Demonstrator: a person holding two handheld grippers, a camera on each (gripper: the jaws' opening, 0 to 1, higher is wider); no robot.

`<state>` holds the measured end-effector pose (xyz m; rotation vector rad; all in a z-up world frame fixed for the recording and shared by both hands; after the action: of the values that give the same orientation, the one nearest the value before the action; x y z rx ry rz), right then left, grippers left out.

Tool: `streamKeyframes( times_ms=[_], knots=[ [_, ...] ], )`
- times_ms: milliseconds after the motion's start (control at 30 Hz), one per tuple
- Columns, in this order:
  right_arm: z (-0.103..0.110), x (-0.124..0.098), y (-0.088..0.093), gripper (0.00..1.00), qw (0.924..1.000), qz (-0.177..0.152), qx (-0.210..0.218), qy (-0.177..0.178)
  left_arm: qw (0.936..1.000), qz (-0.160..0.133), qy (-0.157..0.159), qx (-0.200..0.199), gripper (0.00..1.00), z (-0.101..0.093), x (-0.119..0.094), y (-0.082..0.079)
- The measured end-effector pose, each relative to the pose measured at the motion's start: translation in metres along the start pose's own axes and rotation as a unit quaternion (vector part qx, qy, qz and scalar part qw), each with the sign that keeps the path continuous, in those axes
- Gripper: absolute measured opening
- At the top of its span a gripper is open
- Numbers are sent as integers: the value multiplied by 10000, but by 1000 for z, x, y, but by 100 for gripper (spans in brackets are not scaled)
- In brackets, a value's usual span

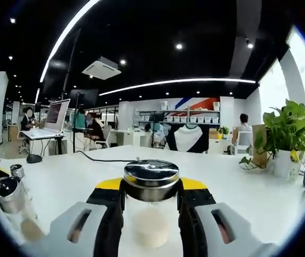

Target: Rotate the seasoning bottle until the label or dispensing opening points toward the visible target arrow and the bottle remains upright within the marked orientation range

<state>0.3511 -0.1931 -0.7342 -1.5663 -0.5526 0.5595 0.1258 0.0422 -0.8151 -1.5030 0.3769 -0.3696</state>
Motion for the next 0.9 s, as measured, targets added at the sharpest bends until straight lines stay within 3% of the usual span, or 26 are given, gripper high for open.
streamKeyframes(
  times_ms=[133,267,400,567,900],
  knots=[
    [13,-31,-9,36,9997,-156,183,-19,10000,-29,35,33,98,-8,-2,-3],
    [32,-58,-16,36,9995,-145,-277,32,9999,-82,76,60,98,-15,-3,-8],
    [53,-87,-21,36,9995,-293,-138,16,9998,-137,132,90,97,-21,-5,-11],
    [85,-116,-14,36,9991,-407,-92,-87,9994,-222,257,95,96,-31,-8,-18],
    [144,-136,-8,36,9963,-448,85,-732,9983,-309,486,33,92,-45,-15,-22]
  ],
)
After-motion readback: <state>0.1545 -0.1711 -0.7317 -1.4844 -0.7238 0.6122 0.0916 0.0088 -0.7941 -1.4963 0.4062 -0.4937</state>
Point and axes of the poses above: the point that each gripper's makers call its tool centre point, and the gripper's own axes: x roughly forward along the fingers, z roughly to its left, y roughly out of its underside, the point moved 2 cm from there along -x, roughly backward along the fingers, and after that the axes turned 10 degrees about -y, right-handed, at the moved point
